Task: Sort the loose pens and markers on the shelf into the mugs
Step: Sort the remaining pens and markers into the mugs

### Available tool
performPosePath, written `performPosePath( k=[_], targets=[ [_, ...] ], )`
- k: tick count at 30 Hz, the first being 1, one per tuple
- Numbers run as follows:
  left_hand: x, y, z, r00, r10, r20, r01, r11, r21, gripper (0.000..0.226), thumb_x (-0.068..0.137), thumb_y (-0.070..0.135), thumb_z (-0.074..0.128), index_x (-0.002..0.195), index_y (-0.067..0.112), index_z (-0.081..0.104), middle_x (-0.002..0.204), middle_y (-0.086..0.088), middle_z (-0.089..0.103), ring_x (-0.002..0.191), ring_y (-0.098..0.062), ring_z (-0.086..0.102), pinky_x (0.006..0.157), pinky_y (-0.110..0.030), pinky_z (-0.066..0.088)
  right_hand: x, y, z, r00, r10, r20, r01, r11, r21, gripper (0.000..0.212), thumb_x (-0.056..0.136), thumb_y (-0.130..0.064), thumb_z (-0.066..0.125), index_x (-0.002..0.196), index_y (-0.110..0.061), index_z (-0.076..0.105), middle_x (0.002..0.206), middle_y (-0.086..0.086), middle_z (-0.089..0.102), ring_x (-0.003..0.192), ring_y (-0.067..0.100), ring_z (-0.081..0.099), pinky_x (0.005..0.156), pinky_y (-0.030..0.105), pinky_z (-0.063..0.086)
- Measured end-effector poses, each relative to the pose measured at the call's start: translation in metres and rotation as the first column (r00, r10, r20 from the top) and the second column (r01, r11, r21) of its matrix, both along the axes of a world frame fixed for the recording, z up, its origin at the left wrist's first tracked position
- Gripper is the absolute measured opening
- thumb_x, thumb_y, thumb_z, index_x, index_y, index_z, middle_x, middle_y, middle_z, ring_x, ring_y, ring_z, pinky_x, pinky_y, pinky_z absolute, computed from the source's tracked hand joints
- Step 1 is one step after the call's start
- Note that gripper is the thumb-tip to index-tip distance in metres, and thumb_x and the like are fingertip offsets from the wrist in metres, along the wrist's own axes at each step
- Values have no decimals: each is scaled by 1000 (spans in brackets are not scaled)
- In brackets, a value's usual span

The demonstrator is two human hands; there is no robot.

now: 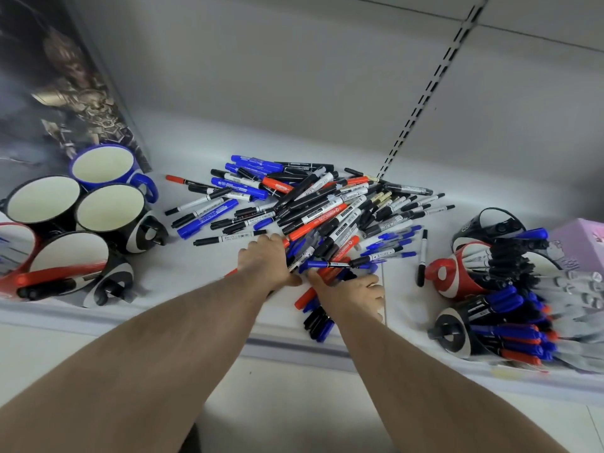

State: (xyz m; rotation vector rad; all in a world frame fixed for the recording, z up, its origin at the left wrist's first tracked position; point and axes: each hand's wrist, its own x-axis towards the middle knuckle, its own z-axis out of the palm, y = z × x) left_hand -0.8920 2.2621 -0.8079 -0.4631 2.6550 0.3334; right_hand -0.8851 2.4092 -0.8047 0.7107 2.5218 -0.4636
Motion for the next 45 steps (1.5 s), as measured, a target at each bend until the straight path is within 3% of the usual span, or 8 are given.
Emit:
performPosePath(
  k=[4,9,19,26,31,37,41,45],
  targets=[
    [-3,-2,1,996,87,-5,-86,988,131,59,81,40,74,124,12,47,106,-5,60,97,-23,60,74,-30,46,-10,-5,-4,998,62,23,-62,998,6,132,51,-86,69,142,-3,21,130,13,39,123,29,43,96,43,43],
    [2,-7,1,998,63,-11,-63,998,-11,28,89,38,63,102,15,52,99,-3,63,86,-22,59,68,-29,43,-12,-11,-5,956,283,79,-283,959,-5,111,67,-68,72,140,1,25,129,16,44,121,31,48,95,39,46],
    [28,-38,15,983,134,129,-133,991,-13,24,85,22,57,106,13,50,89,-2,53,86,-22,55,71,-30,46,-6,-11,1,878,479,-7,-478,877,38,52,90,-8,57,135,-3,32,128,19,52,117,32,56,92,36,49],
    [45,-62,27,978,149,144,-159,985,63,35,84,14,54,118,22,50,92,3,52,86,-17,56,73,-28,49,-27,15,18,875,484,22,-480,872,-98,22,84,-10,56,103,-9,46,82,5,52,70,20,57,54,28,47],
    [57,-75,49,981,159,115,-168,983,71,34,80,12,56,111,26,53,104,3,58,91,-17,59,77,-28,53,-19,42,39,900,413,135,-367,889,-274,19,67,-6,58,85,-7,52,75,12,58,65,27,56,59,32,50],
    [80,-64,90,982,179,56,-186,970,157,30,75,11,61,99,22,47,89,0,55,77,-14,55,60,-28,45,3,48,71,976,219,5,-182,823,-538,24,62,0,55,81,-12,47,62,9,48,52,23,46,51,29,42],
    [102,-36,123,963,263,59,-254,810,529,35,67,-1,68,94,16,53,83,-7,64,66,-19,63,56,-28,51,16,38,120,998,56,-17,-49,638,-768,32,65,11,53,94,-1,53,57,12,49,45,23,47,50,30,44],
    [130,2,159,938,333,93,-254,483,838,36,68,-19,63,94,4,55,66,-8,58,56,-21,58,54,-29,50,32,42,183,998,-14,-53,-42,444,-895,21,82,6,58,101,-2,57,59,6,53,49,18,49,50,30,46]
  ],
)
